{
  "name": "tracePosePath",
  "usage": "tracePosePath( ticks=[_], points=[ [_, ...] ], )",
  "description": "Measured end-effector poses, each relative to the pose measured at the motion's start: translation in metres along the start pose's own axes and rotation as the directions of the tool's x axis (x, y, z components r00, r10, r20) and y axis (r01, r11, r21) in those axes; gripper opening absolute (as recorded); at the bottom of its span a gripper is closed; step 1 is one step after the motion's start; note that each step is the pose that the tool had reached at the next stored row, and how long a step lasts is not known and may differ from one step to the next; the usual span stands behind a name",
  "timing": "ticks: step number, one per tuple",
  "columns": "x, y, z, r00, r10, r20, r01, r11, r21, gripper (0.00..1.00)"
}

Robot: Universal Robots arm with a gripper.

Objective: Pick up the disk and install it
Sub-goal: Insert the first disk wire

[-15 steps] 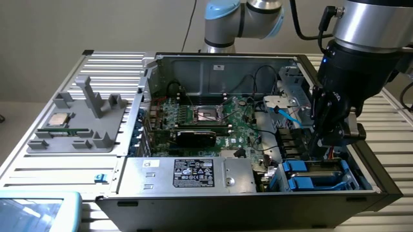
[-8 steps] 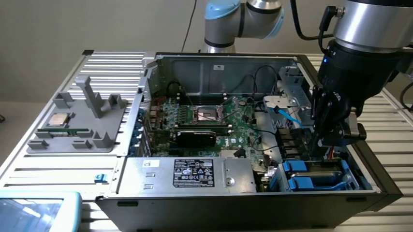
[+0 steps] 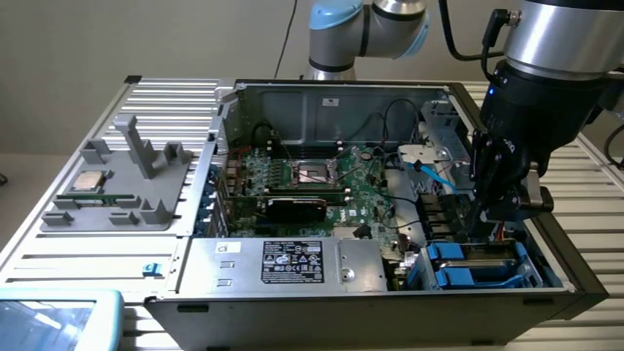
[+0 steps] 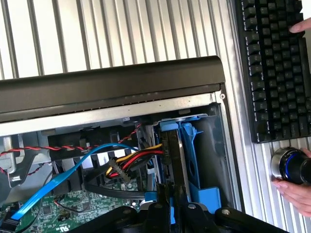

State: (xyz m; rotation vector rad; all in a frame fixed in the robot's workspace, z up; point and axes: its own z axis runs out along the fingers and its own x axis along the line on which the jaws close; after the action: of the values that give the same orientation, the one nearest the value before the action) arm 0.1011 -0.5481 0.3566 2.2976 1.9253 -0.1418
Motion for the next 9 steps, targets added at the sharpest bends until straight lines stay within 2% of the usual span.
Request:
tracePosePath(
  ticks=[9],
  points=[
    [0.0000, 0.0000, 0.0000, 1.0000, 0.000, 0.0000, 0.000, 1.0000, 0.0000, 0.16]
  ],
)
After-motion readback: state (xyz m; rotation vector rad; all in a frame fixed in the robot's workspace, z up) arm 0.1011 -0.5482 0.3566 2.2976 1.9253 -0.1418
